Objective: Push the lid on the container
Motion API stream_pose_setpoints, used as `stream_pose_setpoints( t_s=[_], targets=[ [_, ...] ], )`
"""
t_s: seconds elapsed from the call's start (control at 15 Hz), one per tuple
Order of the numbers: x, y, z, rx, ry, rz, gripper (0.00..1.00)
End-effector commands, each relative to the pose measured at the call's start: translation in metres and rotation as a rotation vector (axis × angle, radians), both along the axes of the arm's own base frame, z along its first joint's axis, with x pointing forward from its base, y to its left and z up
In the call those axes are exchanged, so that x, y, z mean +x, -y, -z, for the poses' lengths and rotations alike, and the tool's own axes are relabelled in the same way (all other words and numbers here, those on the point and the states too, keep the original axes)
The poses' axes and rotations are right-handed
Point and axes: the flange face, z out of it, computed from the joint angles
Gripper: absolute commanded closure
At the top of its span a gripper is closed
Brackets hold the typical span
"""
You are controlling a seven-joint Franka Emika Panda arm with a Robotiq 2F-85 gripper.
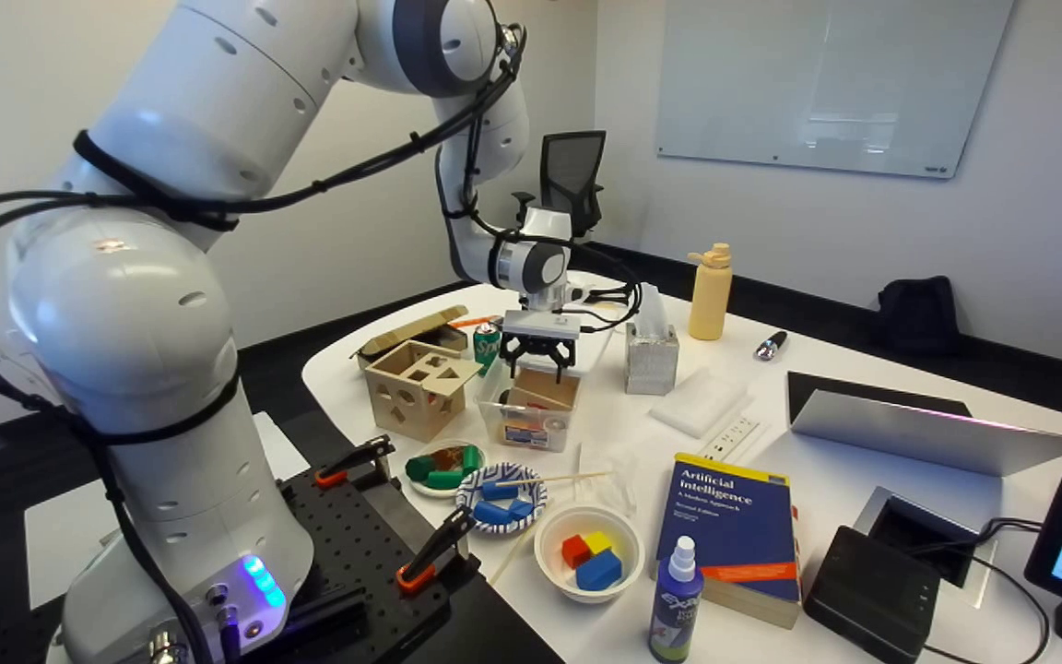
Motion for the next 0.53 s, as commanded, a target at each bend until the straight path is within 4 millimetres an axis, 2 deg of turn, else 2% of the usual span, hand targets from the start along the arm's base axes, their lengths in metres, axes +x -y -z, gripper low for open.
stream_pose_setpoints(
  t_s=[0.0, 0.47],
  targets=[
    [0.0087, -0.0106, -0.0104, 0.013, 0.01, -0.038, 0.0],
    [0.0077, -0.0075, -0.0119, 0.016, 0.006, -0.028, 0.0]
  ],
)
